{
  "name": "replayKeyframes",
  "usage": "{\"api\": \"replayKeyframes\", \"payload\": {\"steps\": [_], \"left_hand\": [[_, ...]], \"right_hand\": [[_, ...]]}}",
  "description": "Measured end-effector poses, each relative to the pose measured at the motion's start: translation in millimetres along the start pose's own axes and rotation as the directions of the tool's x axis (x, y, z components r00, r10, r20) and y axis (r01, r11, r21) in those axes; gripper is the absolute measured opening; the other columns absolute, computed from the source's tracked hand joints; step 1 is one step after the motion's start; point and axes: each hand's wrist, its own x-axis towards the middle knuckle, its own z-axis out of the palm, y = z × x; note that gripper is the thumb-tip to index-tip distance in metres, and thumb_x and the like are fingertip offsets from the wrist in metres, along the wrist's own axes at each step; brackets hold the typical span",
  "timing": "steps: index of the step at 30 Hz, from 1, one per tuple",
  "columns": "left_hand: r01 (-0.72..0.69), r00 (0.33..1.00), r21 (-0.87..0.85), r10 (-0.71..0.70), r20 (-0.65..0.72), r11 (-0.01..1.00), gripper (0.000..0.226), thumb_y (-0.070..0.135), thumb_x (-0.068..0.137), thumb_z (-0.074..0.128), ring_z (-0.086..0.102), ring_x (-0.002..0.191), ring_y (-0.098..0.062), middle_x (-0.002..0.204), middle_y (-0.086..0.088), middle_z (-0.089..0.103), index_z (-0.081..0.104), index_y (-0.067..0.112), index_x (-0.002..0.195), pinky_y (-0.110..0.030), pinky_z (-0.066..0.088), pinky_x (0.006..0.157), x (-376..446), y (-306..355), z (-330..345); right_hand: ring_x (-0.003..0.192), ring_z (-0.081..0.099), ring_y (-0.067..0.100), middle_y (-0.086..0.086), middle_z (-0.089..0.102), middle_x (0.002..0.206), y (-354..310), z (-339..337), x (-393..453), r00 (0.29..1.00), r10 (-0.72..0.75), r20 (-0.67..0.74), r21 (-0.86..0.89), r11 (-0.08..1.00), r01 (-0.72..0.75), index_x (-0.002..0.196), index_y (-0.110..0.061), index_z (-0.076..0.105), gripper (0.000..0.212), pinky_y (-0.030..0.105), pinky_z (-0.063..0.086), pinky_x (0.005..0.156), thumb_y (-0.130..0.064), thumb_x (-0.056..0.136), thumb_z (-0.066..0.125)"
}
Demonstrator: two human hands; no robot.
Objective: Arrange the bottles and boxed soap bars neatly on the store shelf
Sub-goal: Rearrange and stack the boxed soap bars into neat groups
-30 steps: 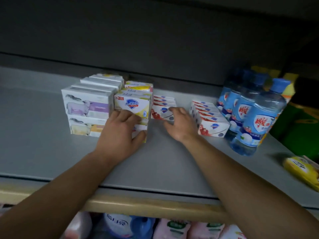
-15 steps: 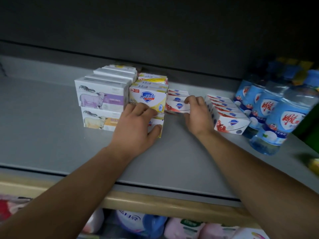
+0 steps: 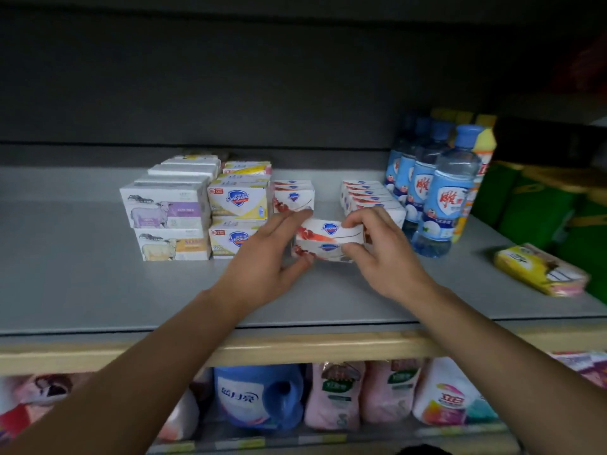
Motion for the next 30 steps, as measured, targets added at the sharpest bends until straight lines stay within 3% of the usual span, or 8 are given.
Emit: {"api": "replayKeyframes", "payload": {"steps": [4, 7, 10, 15, 17, 21, 26, 30], "left_hand": [[0.215, 0.971, -0.392, -0.240, -0.017, 0.895, 0.027, 0.014, 0.092, 0.063, 0.067, 0.093, -0.014, 0.106, -0.002, 0.069, 0.062, 0.025, 0.116, -0.036, 0.055, 0.084, -4, 14, 21], [0.325, 0.925, -0.513, -0.380, -0.002, 0.794, 0.014, 0.019, 0.094, 0.060, 0.065, 0.076, -0.010, 0.088, -0.007, 0.072, 0.068, 0.031, 0.095, -0.037, 0.054, 0.076, -5, 14, 31], [0.441, 0.824, -0.689, -0.564, 0.057, 0.575, 0.020, 0.023, 0.094, 0.060, 0.064, 0.078, -0.024, 0.083, -0.011, 0.072, 0.074, 0.021, 0.081, -0.053, 0.057, 0.078, -6, 12, 33], [0.513, 0.743, -0.740, -0.656, 0.129, 0.435, 0.050, 0.056, 0.085, 0.054, 0.058, 0.048, -0.024, 0.060, -0.011, 0.065, 0.070, 0.009, 0.076, -0.028, 0.048, 0.042, 0, 14, 30], [0.548, 0.731, -0.719, -0.663, 0.163, 0.427, 0.065, 0.070, 0.077, 0.050, 0.056, 0.043, -0.024, 0.056, -0.014, 0.063, 0.063, 0.006, 0.075, -0.026, 0.044, 0.040, 1, 17, 28], [0.599, 0.741, -0.599, -0.652, 0.162, 0.532, 0.074, 0.078, 0.072, 0.044, 0.057, 0.042, -0.023, 0.054, -0.016, 0.064, 0.060, 0.006, 0.067, -0.024, 0.041, 0.038, -2, 24, 26], [0.614, 0.741, -0.553, -0.653, 0.157, 0.563, 0.073, 0.079, 0.068, 0.044, 0.054, 0.041, -0.019, 0.052, -0.014, 0.063, 0.061, 0.009, 0.066, -0.023, 0.038, 0.037, -2, 24, 24], [0.528, 0.797, -0.650, -0.584, 0.155, 0.547, 0.050, 0.068, 0.073, 0.052, 0.053, 0.042, -0.022, 0.053, -0.011, 0.061, 0.065, 0.020, 0.068, -0.024, 0.039, 0.040, -4, 22, 24]], "right_hand": [[0.100, 0.056, -0.006, -0.008, 0.059, 0.114, -1, -4, -23, 0.987, 0.158, -0.002, 0.283, 0.947, -0.151, 0.098, -0.036, 0.057, 0.031, 0.014, 0.049, 0.081, -0.008, 0.089, 0.067], [0.111, 0.058, 0.001, -0.005, 0.055, 0.129, 6, -5, -37, 0.972, 0.182, 0.146, 0.395, 0.891, -0.226, 0.123, -0.035, 0.055, 0.049, 0.028, 0.051, 0.095, -0.009, 0.085, 0.071], [0.115, 0.060, 0.009, -0.002, 0.054, 0.135, 11, -2, -41, 0.942, 0.137, 0.306, 0.414, 0.872, -0.261, 0.138, -0.045, 0.041, 0.075, 0.030, 0.051, 0.096, -0.006, 0.081, 0.072], [0.087, 0.070, 0.013, -0.003, 0.070, 0.108, 18, 0, -37, 0.936, 0.245, 0.251, 0.514, 0.786, -0.344, 0.116, -0.034, 0.062, 0.034, 0.027, 0.056, 0.081, -0.017, 0.088, 0.071], [0.067, 0.068, 0.016, 0.007, 0.072, 0.086, 15, 1, -35, 0.917, 0.332, 0.223, 0.553, 0.731, -0.399, 0.096, -0.026, 0.070, 0.019, 0.027, 0.055, 0.062, -0.040, 0.084, 0.068], [0.052, 0.064, 0.020, 0.009, 0.072, 0.070, 11, 0, -32, 0.865, 0.467, 0.182, 0.536, 0.691, -0.486, 0.081, -0.027, 0.074, 0.044, 0.026, 0.046, 0.045, -0.065, 0.075, 0.054], [0.045, 0.057, 0.017, 0.011, 0.067, 0.061, 11, -1, -31, 0.865, 0.469, 0.178, 0.492, 0.719, -0.491, 0.079, -0.032, 0.073, 0.040, 0.024, 0.040, 0.042, -0.064, 0.077, 0.049], [0.057, 0.062, 0.016, -0.001, 0.072, 0.089, 13, -2, -34, 0.900, 0.382, 0.212, 0.548, 0.715, -0.433, 0.102, -0.030, 0.071, 0.020, 0.027, 0.047, 0.052, -0.032, 0.084, 0.063]]}}
